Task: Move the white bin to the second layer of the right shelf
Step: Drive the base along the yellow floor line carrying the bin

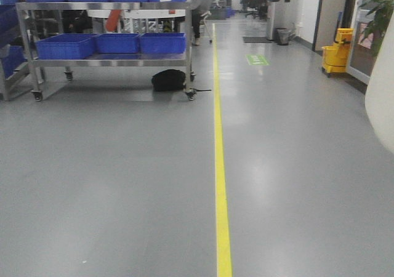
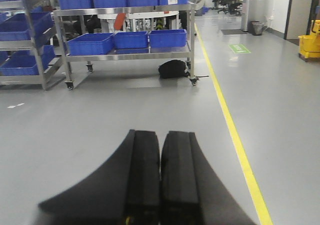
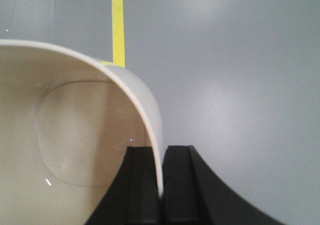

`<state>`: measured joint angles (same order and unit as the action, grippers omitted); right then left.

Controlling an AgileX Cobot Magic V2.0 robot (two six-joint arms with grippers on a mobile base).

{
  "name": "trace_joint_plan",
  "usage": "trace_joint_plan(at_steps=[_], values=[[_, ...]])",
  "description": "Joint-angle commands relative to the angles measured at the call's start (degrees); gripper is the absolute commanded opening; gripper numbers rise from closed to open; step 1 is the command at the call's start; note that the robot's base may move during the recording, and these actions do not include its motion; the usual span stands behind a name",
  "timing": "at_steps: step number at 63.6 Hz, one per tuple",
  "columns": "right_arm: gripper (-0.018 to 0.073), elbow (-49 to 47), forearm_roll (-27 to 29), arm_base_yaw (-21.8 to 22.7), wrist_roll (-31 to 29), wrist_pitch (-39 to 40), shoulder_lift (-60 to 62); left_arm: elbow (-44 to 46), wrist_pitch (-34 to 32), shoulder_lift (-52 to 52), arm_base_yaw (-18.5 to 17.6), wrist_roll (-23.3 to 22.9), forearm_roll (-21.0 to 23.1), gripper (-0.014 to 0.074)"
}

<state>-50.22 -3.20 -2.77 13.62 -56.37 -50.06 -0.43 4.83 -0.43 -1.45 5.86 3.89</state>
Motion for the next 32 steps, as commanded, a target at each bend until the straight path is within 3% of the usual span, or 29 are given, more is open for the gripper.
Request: trace_joint_plan(at_steps=[1, 32], values=[[0.0052, -1.54, -0.43, 0.27, -0.38, 3.58, 0.72, -2.11, -4.83, -0.75, -0.22, -0.15, 0.35, 0.0085], [0.0052, -1.54, -0.43, 0.27, -0.38, 3.58, 0.72, -2.11, -4.83, -0.75, -0.22, -0.15, 0.35, 0.0085]])
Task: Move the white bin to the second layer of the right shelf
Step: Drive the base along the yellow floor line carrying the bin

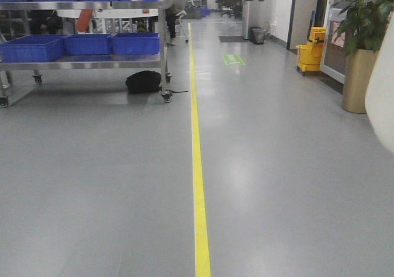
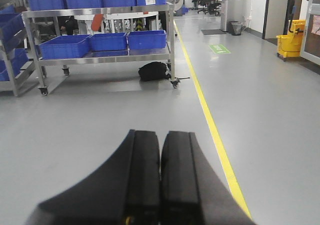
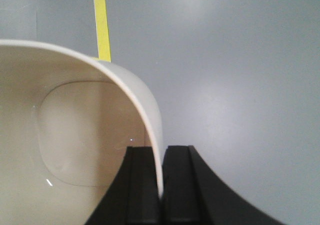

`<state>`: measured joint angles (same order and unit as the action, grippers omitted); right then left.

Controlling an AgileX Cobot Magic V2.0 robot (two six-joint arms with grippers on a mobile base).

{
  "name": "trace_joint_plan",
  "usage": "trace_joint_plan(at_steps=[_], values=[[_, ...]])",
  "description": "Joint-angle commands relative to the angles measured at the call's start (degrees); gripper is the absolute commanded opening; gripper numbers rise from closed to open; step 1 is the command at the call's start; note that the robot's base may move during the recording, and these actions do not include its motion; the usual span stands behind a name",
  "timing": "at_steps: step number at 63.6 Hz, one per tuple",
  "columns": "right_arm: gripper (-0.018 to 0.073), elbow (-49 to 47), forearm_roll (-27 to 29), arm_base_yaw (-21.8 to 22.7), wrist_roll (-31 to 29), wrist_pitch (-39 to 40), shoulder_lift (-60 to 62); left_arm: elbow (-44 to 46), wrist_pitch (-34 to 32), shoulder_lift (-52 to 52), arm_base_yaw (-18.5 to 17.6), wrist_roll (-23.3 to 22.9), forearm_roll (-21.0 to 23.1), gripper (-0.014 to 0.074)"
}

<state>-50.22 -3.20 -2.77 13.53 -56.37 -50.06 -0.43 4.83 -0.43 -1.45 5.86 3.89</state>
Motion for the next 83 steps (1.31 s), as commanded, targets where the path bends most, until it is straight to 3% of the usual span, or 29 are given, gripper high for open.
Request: trace_joint_plan(at_steps=[1, 83], values=[[0.0052, -1.54, -0.43, 0.27, -0.28, 3.58, 0.72, -2.11, -4.83, -0.75, -0.22, -0.15, 0.35, 0.0085], [0.0053, -1.54, -0.43, 0.27, -0.28, 3.58, 0.72, -2.11, -4.83, -0.75, -0.22, -0.15, 0.35, 0.0085]])
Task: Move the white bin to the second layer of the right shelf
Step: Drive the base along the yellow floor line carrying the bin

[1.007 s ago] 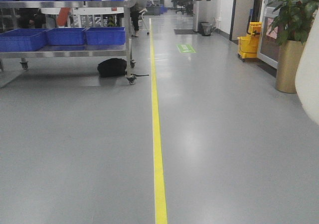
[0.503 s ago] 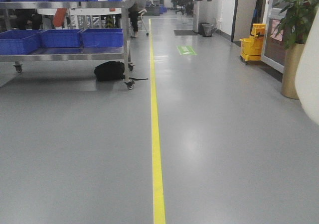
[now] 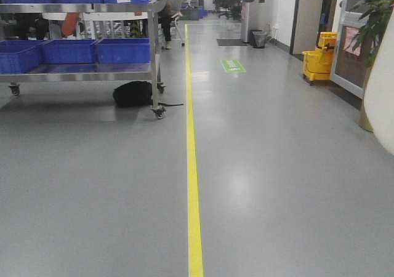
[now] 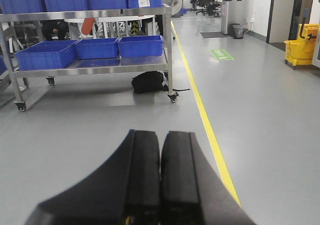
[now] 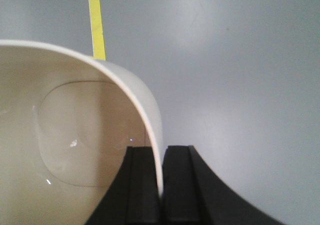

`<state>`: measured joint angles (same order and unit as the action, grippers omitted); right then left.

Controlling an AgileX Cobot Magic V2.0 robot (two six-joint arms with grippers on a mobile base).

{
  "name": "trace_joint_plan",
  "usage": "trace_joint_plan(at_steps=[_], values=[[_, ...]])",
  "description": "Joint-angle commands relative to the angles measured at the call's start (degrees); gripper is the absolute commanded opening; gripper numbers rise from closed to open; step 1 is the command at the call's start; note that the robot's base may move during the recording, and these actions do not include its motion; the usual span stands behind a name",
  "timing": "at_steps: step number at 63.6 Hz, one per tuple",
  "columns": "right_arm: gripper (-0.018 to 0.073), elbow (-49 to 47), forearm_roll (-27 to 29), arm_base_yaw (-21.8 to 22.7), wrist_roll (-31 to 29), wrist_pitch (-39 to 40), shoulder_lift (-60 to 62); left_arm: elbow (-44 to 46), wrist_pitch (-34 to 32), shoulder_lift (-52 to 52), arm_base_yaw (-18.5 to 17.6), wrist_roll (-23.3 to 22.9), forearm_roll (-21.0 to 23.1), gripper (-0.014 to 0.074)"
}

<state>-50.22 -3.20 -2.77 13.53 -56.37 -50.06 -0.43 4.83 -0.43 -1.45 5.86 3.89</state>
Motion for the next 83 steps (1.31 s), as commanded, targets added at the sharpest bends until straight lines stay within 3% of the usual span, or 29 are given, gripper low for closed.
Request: trace_joint_plan(at_steps=[1, 83], values=[[0.0053, -1.54, -0.43, 0.27, -0.28, 3.58, 0.72, -2.11, -4.83, -0.75, -0.22, -0.15, 0.35, 0.0085], [0.0053, -1.54, -0.43, 0.27, -0.28, 3.58, 0.65, -2.11, -4.83, -0.75, -0.22, -0.15, 0.35, 0.0085]])
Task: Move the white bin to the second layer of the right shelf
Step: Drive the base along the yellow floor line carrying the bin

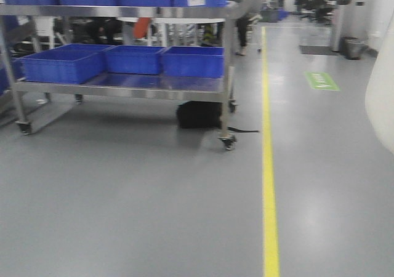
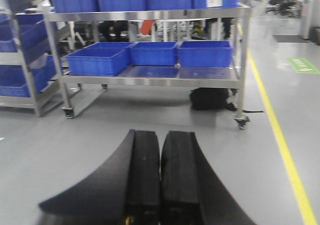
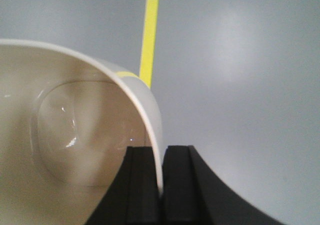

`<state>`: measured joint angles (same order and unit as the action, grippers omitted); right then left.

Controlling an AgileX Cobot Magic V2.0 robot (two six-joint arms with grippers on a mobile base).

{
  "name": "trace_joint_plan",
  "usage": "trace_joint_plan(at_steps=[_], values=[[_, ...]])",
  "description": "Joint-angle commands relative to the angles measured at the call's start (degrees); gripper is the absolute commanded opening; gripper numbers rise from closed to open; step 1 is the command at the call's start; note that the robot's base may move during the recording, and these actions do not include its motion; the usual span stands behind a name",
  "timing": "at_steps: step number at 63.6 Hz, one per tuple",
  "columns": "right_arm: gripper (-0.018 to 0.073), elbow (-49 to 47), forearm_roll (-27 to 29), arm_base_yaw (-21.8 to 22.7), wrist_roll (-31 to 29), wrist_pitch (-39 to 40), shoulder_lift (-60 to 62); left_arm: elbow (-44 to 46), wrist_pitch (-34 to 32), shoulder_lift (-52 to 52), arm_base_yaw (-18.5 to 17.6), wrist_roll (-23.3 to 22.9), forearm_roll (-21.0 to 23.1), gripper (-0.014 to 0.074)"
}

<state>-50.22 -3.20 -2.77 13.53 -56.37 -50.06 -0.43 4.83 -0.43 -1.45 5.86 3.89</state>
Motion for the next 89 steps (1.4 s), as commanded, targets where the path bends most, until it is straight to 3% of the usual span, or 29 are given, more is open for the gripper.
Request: trace_joint_plan(at_steps=[1, 89], values=[[0.0053, -1.54, -0.43, 0.27, -0.28, 3.58, 0.65, -2.11, -4.83, -0.75, -0.22, -0.15, 0.35, 0.0085], [0.0053, -1.54, -0.43, 0.27, -0.28, 3.50, 0.64, -2.11, -4.83, -0.75, -0.22, -0.15, 0.35, 0.0085]])
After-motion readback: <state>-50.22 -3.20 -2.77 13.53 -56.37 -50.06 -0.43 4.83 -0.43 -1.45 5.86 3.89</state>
